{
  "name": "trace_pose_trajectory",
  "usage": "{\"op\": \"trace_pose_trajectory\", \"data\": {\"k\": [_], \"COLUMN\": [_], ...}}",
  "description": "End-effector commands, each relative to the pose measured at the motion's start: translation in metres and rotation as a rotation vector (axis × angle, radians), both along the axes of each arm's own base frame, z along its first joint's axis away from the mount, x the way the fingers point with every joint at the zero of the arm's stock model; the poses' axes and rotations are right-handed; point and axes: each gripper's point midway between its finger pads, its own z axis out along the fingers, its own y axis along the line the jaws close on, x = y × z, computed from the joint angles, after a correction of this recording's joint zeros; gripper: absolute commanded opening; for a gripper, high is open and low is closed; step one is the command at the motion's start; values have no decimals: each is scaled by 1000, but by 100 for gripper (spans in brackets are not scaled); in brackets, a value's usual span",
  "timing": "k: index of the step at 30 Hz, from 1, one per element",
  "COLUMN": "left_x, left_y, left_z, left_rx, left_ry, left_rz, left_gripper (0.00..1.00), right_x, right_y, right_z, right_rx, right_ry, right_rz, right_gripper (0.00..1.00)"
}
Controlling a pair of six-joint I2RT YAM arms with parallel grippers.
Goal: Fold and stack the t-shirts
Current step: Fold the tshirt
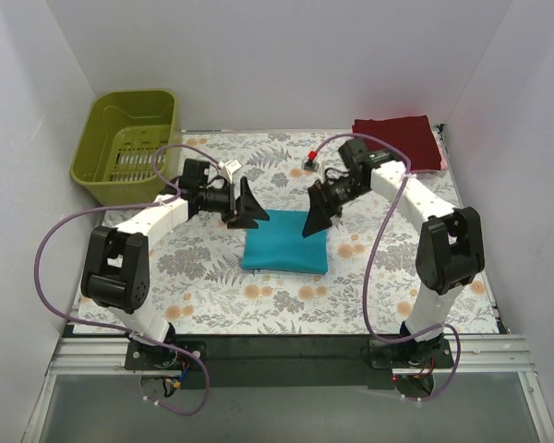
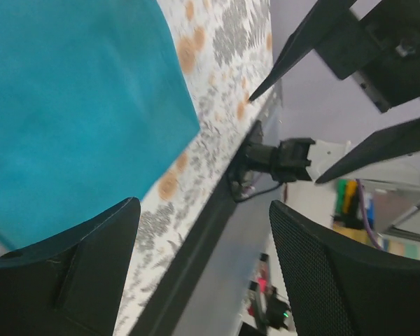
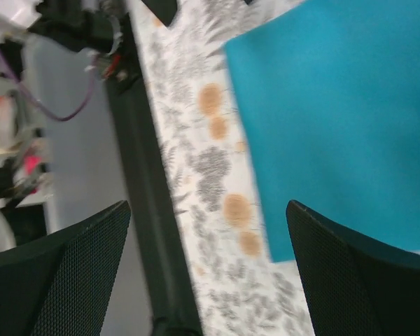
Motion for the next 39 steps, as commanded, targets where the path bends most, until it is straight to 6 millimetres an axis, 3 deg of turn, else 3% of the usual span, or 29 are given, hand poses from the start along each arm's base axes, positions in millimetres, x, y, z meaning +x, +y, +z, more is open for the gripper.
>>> {"op": "trace_pose_trajectory", "data": {"k": [1, 6, 9, 16, 19, 22, 25, 27, 31, 35, 39], "left_x": [-35, -54, -54, -66, -65, -66, -67, -68, -70, -64, -62], "left_y": [-19, -27, -31, -15, -12, -15, -20, -27, -45, -62, -89], "left_z": [8, -15, -32, -107, -113, -102, -67, -38, -8, -9, -21], "left_rx": [-88, -110, -93, 48, 58, 28, -41, -87, -153, -170, -165], "left_ry": [115, 210, 251, 373, 370, 357, 296, 251, 204, 167, 180], "left_rz": [-65, -70, -45, 52, 50, 22, -23, -37, -38, -25, -37], "left_gripper": [74, 77, 78, 78, 79, 80, 83, 85, 86, 87, 87], "right_x": [-43, -56, -54, -51, -47, -46, -46, -41, -27, -16, -4], "right_y": [31, 36, 37, 8, -6, -10, -5, 4, 18, 15, -4], "right_z": [-1, -25, -57, -133, -148, -138, -102, -68, -26, -15, -25], "right_rx": [116, 129, 115, -53, -93, -69, 20, 105, 211, 239, 241], "right_ry": [204, 393, 403, 437, 446, 429, 402, 386, 397, 461, 511], "right_rz": [52, -15, -81, -233, -290, -294, -262, -263, -321, -374, -438], "right_gripper": [98, 98, 98, 98, 98, 98, 98, 98, 98, 98, 98]}}
